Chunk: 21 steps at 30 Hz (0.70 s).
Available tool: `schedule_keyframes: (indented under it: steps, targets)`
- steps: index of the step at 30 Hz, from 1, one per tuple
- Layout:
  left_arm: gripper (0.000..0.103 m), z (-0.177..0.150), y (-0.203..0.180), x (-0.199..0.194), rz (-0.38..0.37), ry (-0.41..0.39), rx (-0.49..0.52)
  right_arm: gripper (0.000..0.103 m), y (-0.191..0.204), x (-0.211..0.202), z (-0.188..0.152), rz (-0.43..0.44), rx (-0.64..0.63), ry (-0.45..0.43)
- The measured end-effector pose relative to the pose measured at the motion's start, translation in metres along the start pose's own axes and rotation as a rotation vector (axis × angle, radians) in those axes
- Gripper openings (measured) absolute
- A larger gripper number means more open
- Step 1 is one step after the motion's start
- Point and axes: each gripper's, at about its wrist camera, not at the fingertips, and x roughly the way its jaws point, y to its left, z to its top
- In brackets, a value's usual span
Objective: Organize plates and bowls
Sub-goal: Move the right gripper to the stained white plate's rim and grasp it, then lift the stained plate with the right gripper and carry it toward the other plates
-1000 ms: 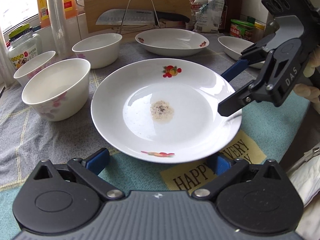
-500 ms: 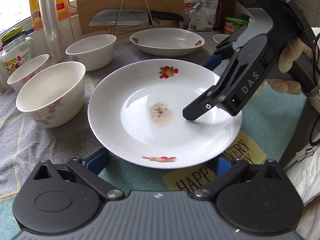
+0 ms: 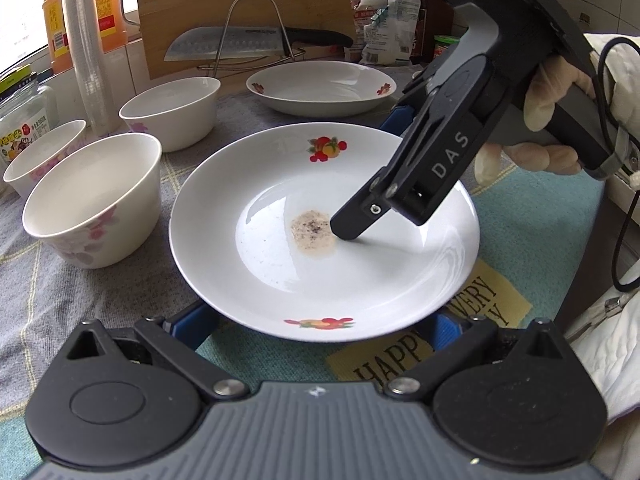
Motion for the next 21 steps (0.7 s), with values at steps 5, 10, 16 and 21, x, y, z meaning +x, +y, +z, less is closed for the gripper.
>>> schedule_keyframes:
  steps: [5, 10, 16, 21]
  targets:
    - [0.103, -0.0016, 0.0015, -0.0003, -0.019, -0.019, 0.019, 0.103, 0.0015, 0.0010, 0.0033, 0.010, 0.028, -0.001]
    - [0.103, -0.0017, 0.0024, 0.0004, -0.032, -0.026, 0.034, 0.103, 0.0025, 0.0013, 0.0064, 0.035, 0.044, 0.002]
    - [0.103, -0.0016, 0.0022, 0.0011, -0.037, -0.023, 0.040, 0.103, -0.0001, 0.0013, 0.0095, 0.054, 0.066, 0.018]
    - [0.103, 0.0007, 0.0020, 0.0022, -0.036, -0.010, 0.041, 0.103, -0.0016, 0.0003, 0.0087, 0.075, 0.057, 0.019]
